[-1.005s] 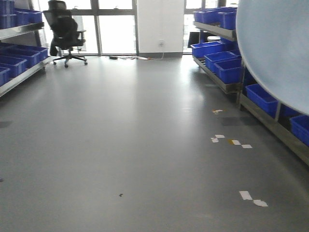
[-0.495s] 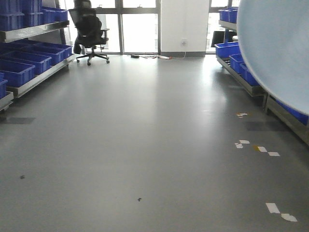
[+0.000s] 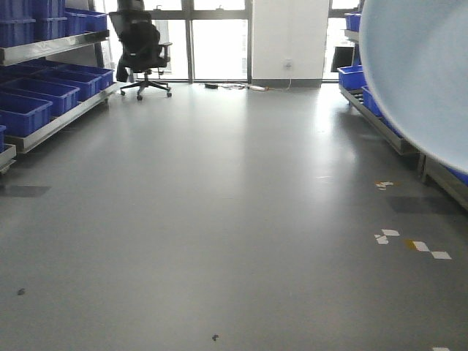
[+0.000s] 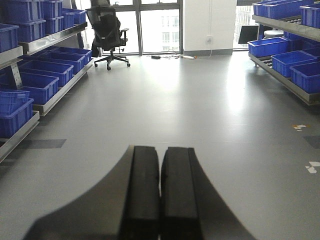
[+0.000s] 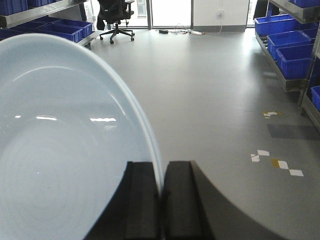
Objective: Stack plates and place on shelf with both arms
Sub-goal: 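Drive the base to the blue-bin shelf while holding the plates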
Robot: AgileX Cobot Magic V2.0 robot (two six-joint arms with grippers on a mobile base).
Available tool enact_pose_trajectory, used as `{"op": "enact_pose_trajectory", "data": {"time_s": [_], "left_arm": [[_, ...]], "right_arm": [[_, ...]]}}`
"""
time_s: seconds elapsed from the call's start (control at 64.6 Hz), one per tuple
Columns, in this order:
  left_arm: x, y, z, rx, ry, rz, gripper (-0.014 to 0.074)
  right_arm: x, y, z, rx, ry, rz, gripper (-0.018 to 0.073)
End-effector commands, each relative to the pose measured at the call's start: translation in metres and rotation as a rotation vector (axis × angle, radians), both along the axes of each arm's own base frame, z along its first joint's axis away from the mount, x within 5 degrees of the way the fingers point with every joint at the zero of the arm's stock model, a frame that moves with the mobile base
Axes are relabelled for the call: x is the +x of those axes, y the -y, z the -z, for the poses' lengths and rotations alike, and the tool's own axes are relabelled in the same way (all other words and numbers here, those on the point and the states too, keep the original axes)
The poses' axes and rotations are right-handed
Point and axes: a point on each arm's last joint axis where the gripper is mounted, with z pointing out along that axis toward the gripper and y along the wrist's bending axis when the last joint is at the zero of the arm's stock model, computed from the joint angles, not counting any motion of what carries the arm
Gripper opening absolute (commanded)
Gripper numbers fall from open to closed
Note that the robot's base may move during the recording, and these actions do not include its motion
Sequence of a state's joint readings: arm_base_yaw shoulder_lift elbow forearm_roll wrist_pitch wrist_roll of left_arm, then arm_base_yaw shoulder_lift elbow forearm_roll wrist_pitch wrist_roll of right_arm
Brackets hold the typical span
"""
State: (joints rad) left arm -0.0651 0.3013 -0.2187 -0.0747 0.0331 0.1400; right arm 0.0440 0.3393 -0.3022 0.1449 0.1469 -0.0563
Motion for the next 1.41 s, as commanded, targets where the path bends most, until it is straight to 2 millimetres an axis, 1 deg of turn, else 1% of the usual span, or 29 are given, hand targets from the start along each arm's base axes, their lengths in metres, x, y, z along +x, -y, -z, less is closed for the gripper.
{"op": "enact_pose_trajectory", "data": {"time_s": [0.0, 1.392], "left_arm": [[0.0000, -0.0007, -0.0169, -0.013, 0.107, -0.008, 0.0082], [0.0000, -0.0007, -0.0169, -0.013, 0.107, -0.008, 0.0082]], "right_arm": [[-0.0002, 0.0016, -0.0202, 0.014, 0.128, 0.018, 0.0058], [-0.0002, 0.0016, -0.0202, 0.014, 0.128, 0.018, 0.0058]]}}
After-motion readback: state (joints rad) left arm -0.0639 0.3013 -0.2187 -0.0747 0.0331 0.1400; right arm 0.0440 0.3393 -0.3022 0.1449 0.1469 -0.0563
